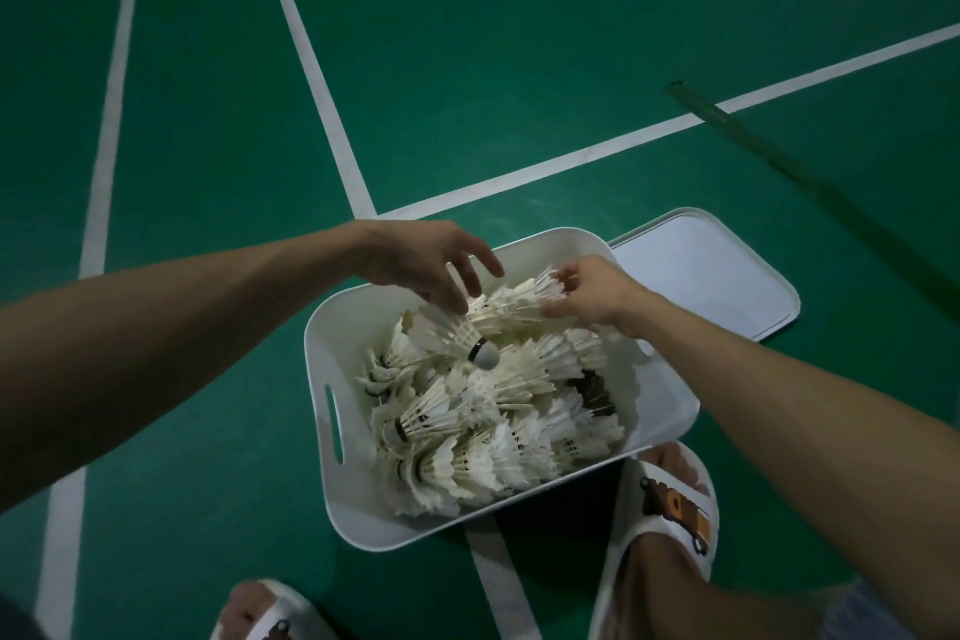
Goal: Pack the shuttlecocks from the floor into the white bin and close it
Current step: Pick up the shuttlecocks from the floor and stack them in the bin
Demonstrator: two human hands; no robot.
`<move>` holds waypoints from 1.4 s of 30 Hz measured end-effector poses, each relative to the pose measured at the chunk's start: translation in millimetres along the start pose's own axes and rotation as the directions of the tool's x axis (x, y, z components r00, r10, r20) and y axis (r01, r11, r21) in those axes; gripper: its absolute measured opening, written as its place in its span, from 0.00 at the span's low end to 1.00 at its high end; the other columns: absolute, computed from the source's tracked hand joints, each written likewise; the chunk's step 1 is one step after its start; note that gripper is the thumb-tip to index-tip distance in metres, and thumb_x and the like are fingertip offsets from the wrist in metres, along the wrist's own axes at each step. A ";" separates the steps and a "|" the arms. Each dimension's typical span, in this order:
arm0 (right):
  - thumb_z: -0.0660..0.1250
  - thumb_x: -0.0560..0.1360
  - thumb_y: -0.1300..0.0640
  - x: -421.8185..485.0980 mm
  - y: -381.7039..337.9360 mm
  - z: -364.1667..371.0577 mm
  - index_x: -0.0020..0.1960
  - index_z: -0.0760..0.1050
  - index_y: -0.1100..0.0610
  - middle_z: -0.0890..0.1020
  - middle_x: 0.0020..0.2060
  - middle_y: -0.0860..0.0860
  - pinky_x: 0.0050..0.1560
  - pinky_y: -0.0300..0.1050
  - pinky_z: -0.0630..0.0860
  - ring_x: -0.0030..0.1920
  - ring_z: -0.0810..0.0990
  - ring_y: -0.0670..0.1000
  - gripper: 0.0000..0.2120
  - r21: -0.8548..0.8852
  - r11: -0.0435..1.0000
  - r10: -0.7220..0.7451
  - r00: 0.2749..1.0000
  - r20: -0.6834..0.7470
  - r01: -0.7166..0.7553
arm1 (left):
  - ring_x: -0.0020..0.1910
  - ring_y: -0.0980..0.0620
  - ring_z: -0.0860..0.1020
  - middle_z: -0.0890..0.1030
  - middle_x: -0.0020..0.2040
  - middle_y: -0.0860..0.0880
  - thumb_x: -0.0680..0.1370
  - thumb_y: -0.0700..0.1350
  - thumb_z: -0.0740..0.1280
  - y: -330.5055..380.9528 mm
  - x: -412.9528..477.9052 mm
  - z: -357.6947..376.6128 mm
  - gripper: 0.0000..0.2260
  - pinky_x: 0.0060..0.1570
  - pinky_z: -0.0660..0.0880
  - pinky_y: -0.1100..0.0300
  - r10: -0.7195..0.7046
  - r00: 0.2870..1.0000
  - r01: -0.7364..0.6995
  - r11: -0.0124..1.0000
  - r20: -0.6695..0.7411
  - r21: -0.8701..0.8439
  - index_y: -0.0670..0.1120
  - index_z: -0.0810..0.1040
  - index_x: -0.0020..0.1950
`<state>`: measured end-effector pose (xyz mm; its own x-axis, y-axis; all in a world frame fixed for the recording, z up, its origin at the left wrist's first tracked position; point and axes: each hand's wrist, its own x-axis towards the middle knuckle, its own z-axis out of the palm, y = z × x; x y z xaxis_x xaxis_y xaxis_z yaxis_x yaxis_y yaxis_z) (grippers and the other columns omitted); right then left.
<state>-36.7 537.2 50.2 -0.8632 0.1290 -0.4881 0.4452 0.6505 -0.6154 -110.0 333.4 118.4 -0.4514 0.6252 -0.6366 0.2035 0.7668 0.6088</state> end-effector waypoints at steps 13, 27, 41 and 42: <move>0.79 0.66 0.52 -20.7 -8.2 -24.0 0.66 0.71 0.54 0.78 0.58 0.51 0.55 0.47 0.77 0.55 0.78 0.51 0.32 -0.196 0.963 -0.204 0.976 -0.071 0.187 | 0.51 0.52 0.79 0.77 0.53 0.49 0.70 0.30 0.72 20.2 22.1 9.7 0.28 0.48 0.78 0.60 0.079 0.972 -0.088 0.996 -0.219 -0.031 0.49 0.72 0.66; 0.79 0.66 0.54 -34.0 1.9 -28.5 0.72 0.61 0.46 0.79 0.49 0.52 0.41 0.41 0.78 0.40 0.79 0.46 0.41 -0.187 0.930 -0.301 0.947 0.108 0.317 | 0.53 0.50 0.79 0.76 0.62 0.45 0.79 0.38 0.64 31.9 53.0 25.7 0.15 0.52 0.78 0.59 0.127 0.948 -0.124 0.992 -0.291 0.028 0.43 0.71 0.66; 0.73 0.69 0.58 -33.1 4.8 -31.7 0.70 0.65 0.50 0.78 0.35 0.46 0.27 0.36 0.73 0.30 0.80 0.44 0.33 -0.280 0.938 -0.194 0.979 0.056 0.202 | 0.73 0.45 0.62 0.59 0.77 0.46 0.75 0.34 0.67 24.4 78.5 43.4 0.39 0.69 0.64 0.49 0.099 0.994 -0.057 0.818 -0.042 0.573 0.51 0.50 0.79; 0.72 0.68 0.59 -32.3 5.4 -32.1 0.69 0.65 0.49 0.78 0.35 0.47 0.27 0.37 0.74 0.29 0.81 0.45 0.31 -0.268 0.943 -0.191 0.980 0.059 0.200 | 0.71 0.44 0.64 0.61 0.76 0.44 0.75 0.34 0.67 22.6 79.1 45.3 0.40 0.68 0.66 0.50 0.088 0.995 -0.049 0.810 -0.039 0.584 0.51 0.48 0.79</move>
<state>-14.1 560.6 82.5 -0.9168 -0.0416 -0.3972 0.1836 0.8393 -0.5117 -101.7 406.8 60.3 -0.4654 0.6840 -0.5617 0.6944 0.6757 0.2474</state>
